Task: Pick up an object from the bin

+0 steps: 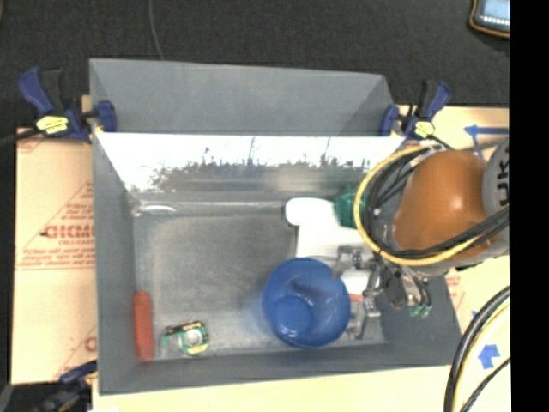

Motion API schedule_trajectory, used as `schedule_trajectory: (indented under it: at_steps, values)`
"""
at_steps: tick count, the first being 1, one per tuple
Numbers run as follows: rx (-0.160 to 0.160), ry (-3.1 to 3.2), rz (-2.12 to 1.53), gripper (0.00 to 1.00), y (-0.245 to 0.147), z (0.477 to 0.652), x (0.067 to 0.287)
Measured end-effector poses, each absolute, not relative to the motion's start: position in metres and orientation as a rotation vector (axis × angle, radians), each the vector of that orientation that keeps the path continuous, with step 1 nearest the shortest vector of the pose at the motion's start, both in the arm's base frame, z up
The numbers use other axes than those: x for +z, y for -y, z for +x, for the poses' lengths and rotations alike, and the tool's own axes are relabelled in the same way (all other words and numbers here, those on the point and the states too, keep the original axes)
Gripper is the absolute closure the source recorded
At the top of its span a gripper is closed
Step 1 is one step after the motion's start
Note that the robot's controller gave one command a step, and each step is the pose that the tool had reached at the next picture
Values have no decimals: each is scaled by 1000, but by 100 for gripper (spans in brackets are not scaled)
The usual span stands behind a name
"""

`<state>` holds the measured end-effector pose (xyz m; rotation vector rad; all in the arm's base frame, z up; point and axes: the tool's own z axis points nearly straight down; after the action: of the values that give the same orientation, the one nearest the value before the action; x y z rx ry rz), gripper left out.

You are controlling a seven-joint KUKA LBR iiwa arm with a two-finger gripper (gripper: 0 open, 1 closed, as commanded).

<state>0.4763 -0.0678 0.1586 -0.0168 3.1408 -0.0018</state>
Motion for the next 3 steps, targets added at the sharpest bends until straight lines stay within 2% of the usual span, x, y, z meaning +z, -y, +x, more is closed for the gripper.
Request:
schedule_trajectory:
  at_steps: [1, 2, 3]
  values:
    - [-2, -3141, -17, 0, 68, 476, 159]
    - [-2, -3137, 51, 0, -8, 514, 113]
    - [-5, -3136, 92, 0, -15, 480, 108]
